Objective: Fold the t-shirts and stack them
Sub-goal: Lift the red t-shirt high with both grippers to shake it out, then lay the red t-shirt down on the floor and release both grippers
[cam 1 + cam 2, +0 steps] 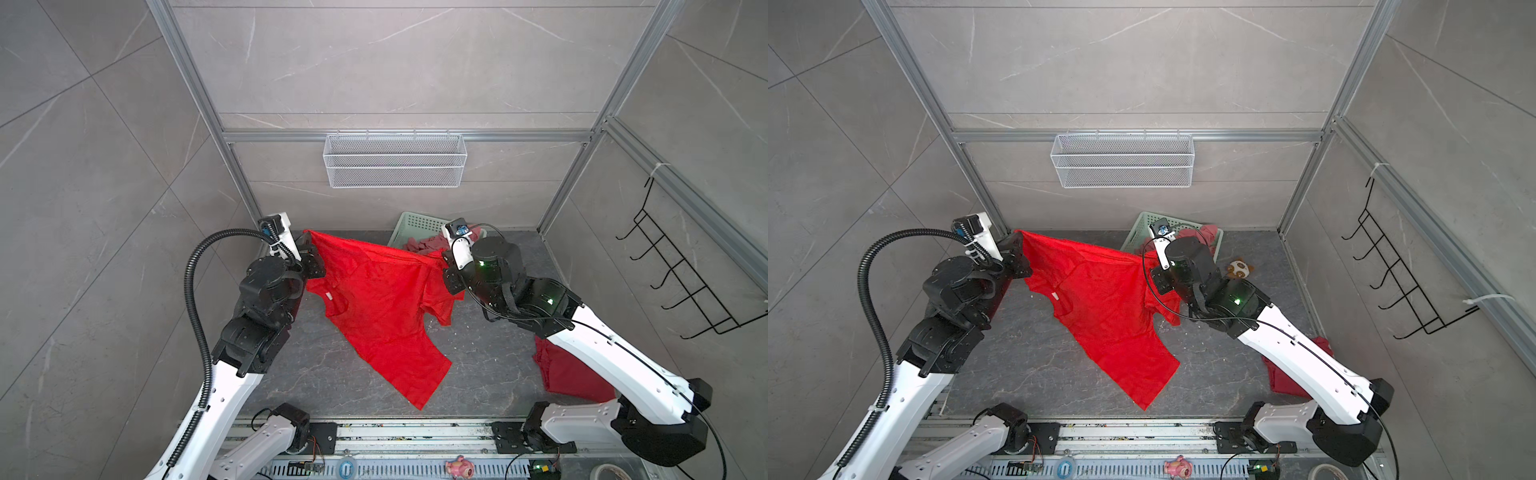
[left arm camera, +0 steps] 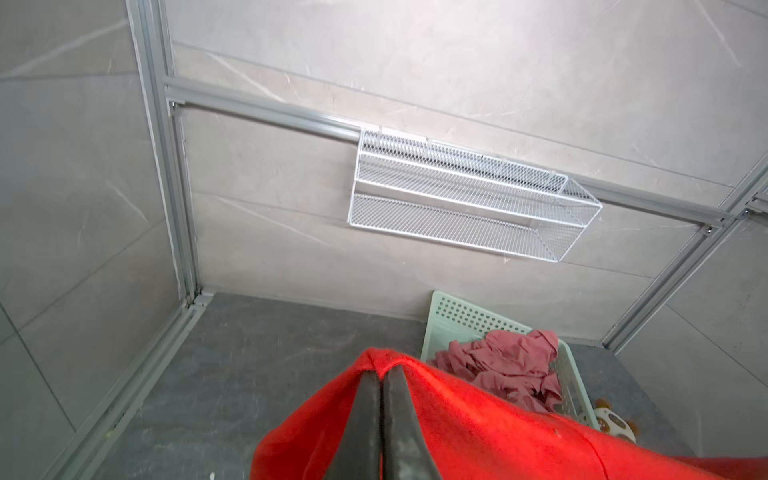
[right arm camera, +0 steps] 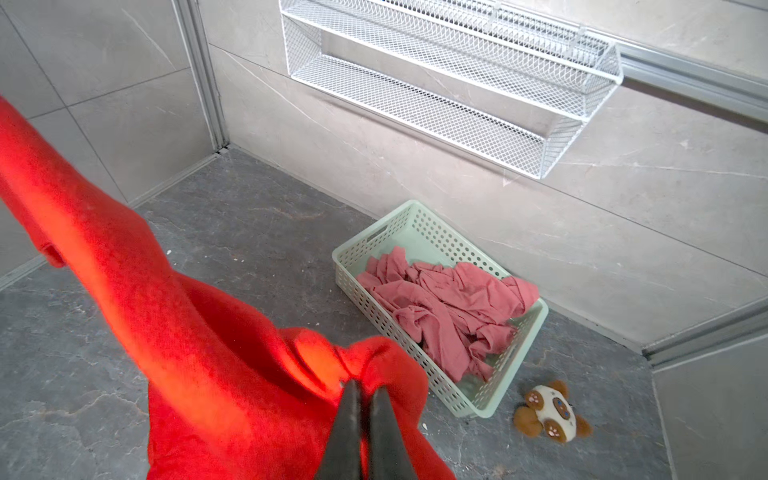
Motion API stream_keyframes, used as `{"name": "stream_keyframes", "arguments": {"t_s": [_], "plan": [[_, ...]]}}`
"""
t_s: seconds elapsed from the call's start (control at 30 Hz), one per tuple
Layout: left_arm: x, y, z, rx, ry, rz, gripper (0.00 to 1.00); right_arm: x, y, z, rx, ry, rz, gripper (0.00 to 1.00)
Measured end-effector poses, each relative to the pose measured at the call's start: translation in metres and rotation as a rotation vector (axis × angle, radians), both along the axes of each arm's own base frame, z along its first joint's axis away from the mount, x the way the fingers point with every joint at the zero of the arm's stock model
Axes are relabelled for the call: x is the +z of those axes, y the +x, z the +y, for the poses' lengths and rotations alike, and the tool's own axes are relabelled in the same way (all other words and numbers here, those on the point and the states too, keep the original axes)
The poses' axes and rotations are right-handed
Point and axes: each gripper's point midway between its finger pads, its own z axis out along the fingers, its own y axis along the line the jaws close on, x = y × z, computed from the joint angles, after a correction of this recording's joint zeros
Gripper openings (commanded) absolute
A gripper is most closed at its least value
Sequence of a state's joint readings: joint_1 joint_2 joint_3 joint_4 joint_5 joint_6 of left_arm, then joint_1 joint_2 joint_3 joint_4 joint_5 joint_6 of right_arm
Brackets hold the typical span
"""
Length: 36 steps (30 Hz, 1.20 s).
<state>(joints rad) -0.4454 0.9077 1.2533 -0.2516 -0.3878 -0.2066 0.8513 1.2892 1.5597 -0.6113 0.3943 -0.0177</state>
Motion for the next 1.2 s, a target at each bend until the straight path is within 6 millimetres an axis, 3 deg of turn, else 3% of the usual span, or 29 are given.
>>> {"name": "stream_keyframes", "arguments": {"t_s": [0.17, 0.4, 0.47, 0.53, 0.6, 0.7, 0.8, 0.87, 0.9, 0.97, 1.07, 1.13, 1.2], "plan": [[0.051, -0.009, 0.001, -0.012, 0.031, -0.112, 0.0, 0.03, -0.021, 0.006, 0.124, 0.03, -0.004, 0.03], [0.123, -0.05, 0.005, -0.085, 0.015, -0.282, 0.0, 0.075, -0.071, 0.0, 0.313, 0.116, 0.003, 0.05], [0.129, -0.054, 0.002, -0.109, 0.013, -0.289, 0.0, 0.075, -0.075, 0.0, 0.329, 0.112, 0.02, 0.05], [0.13, -0.057, 0.001, -0.127, 0.005, -0.28, 0.0, 0.062, -0.072, 0.003, 0.326, 0.08, 0.065, 0.06], [0.118, -0.049, -0.004, -0.138, -0.002, -0.23, 0.0, 0.041, -0.065, 0.011, 0.319, 0.04, 0.124, 0.07], [0.076, -0.019, -0.017, -0.136, -0.012, -0.089, 0.0, -0.009, -0.048, 0.027, 0.308, -0.032, 0.244, 0.1], [-0.002, 0.019, -0.034, -0.126, -0.012, 0.135, 0.0, -0.082, -0.027, 0.033, 0.277, -0.094, 0.433, 0.13], [-0.067, 0.043, -0.044, -0.109, -0.008, 0.305, 0.0, -0.131, -0.011, 0.03, 0.238, -0.11, 0.569, 0.17], [-0.105, 0.054, -0.049, -0.099, -0.005, 0.401, 0.0, -0.155, -0.001, 0.026, 0.213, -0.108, 0.631, 0.27], [-0.177, 0.065, -0.053, -0.077, 0.007, 0.578, 0.0, -0.187, 0.015, 0.022, 0.175, -0.095, 0.713, 0.33], [-0.264, 0.069, -0.048, -0.024, 0.022, 0.803, 0.0, -0.23, 0.041, 0.026, 0.134, -0.081, 0.797, 0.47], [-0.294, 0.072, -0.042, 0.01, 0.02, 0.884, 0.0, -0.253, 0.051, 0.031, 0.113, -0.084, 0.836, 0.51], [-0.305, 0.077, -0.038, 0.031, 0.008, 0.907, 0.0, -0.27, 0.056, 0.034, 0.095, -0.086, 0.856, 0.53]]}}
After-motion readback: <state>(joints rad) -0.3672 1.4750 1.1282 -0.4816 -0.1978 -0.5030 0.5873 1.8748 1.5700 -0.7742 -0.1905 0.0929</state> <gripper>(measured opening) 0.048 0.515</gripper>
